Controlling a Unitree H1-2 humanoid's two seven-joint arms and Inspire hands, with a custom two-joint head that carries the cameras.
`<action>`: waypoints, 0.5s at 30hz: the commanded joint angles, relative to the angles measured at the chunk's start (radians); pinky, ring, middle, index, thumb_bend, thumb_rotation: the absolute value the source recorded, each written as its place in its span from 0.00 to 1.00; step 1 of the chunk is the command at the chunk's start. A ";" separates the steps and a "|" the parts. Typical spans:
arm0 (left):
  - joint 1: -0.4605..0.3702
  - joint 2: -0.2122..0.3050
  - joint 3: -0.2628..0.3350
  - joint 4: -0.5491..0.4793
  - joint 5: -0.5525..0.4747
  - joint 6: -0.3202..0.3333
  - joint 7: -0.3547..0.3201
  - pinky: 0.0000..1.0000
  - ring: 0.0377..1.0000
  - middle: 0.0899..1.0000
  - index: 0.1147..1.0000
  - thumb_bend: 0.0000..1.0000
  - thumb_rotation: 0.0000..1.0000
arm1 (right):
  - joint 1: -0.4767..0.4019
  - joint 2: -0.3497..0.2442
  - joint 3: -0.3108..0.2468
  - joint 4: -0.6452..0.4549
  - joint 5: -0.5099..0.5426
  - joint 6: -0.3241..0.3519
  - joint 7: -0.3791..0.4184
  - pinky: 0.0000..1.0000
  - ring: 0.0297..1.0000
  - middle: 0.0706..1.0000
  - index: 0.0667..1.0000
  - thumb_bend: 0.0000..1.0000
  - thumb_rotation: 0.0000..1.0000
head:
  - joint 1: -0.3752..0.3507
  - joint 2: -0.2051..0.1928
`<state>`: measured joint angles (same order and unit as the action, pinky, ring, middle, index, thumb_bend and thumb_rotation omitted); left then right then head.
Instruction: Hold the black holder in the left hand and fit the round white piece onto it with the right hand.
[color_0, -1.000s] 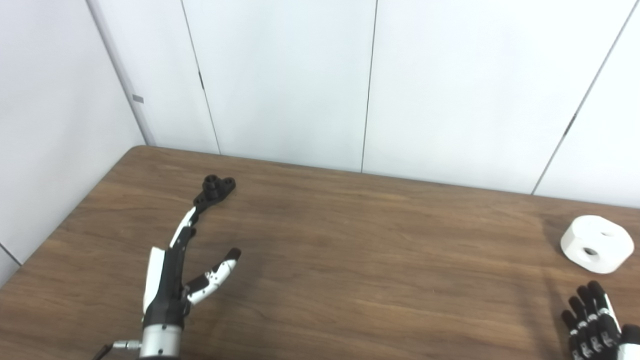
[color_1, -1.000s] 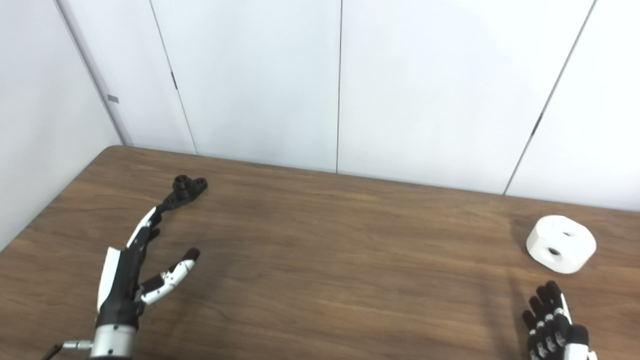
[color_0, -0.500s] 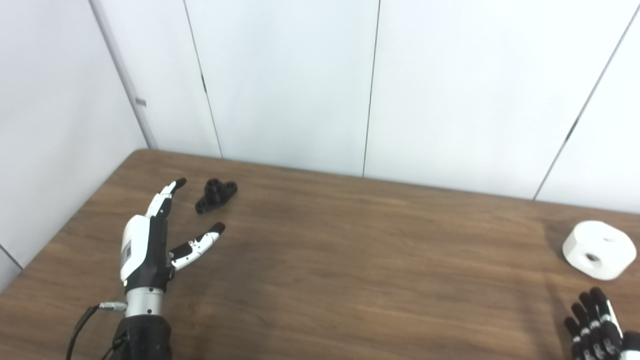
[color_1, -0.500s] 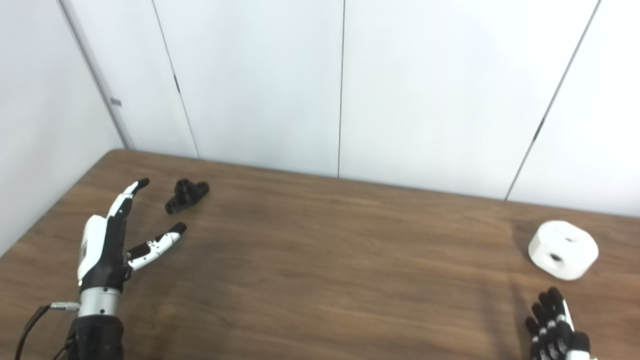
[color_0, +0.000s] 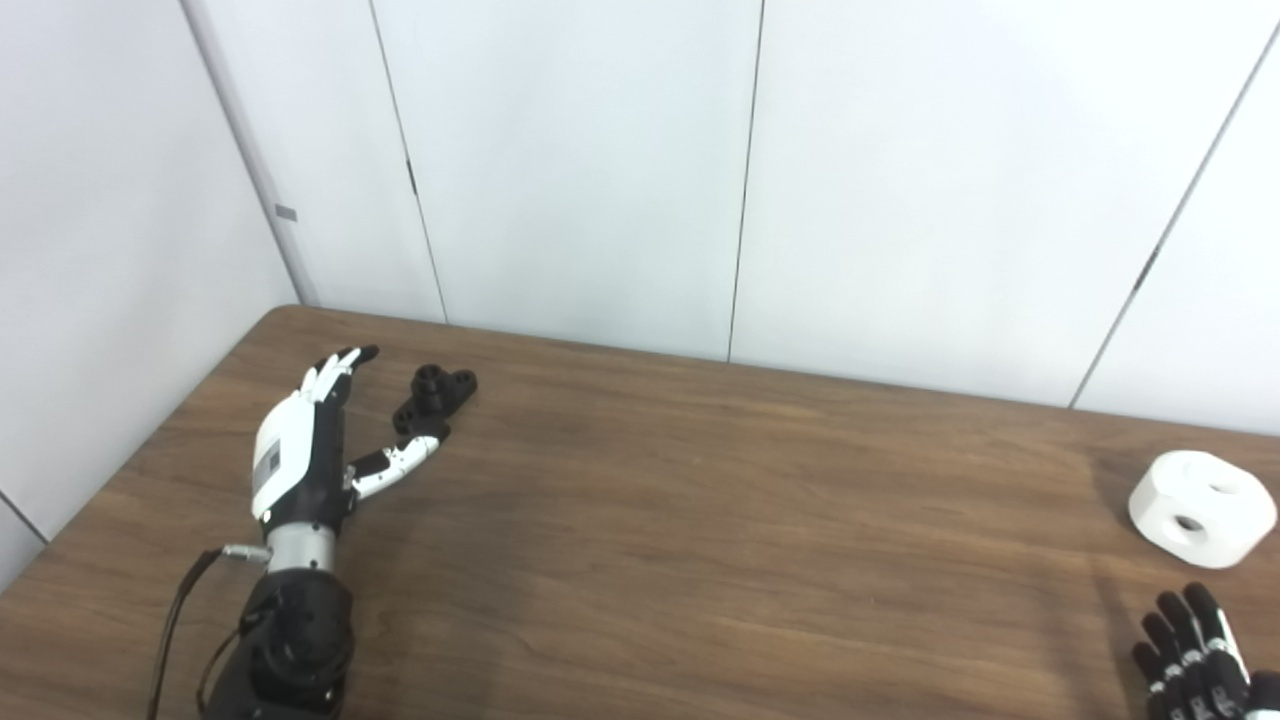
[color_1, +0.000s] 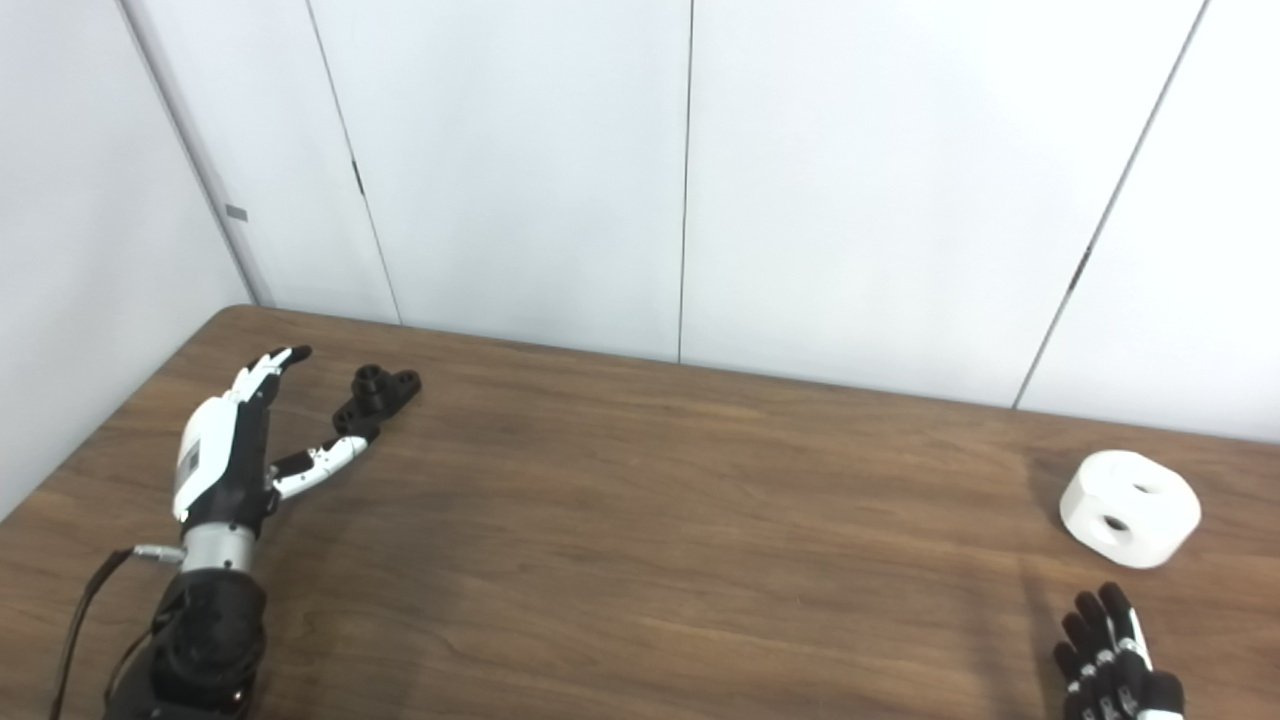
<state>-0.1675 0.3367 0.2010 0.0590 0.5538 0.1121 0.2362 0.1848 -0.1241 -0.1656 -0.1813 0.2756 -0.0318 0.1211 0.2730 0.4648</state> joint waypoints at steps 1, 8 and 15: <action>-0.054 0.045 -0.014 0.015 0.051 0.003 0.043 1.00 0.99 0.94 0.85 0.84 0.39 | 0.064 0.008 0.007 0.044 0.000 0.007 0.004 1.00 0.98 0.98 1.00 0.67 1.00 | 0.001 0.000; -0.121 0.082 -0.054 0.131 0.081 0.022 0.076 1.00 0.99 0.94 0.83 0.87 0.37 | 0.065 0.011 0.007 0.043 -0.002 0.004 0.002 1.00 0.98 0.97 0.99 0.67 0.99 | 0.000 0.003; -0.179 0.099 -0.075 0.204 0.056 0.072 0.044 1.00 1.00 0.95 0.83 0.87 0.36 | 0.069 0.012 0.007 0.041 0.001 -0.002 0.004 1.00 0.98 0.97 0.99 0.67 0.99 | -0.005 0.004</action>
<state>-0.3016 0.3992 0.1286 0.2700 0.6103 0.1794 0.2729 0.1881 -0.1236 -0.1637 -0.1832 0.2729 -0.0347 0.1209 0.2669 0.4678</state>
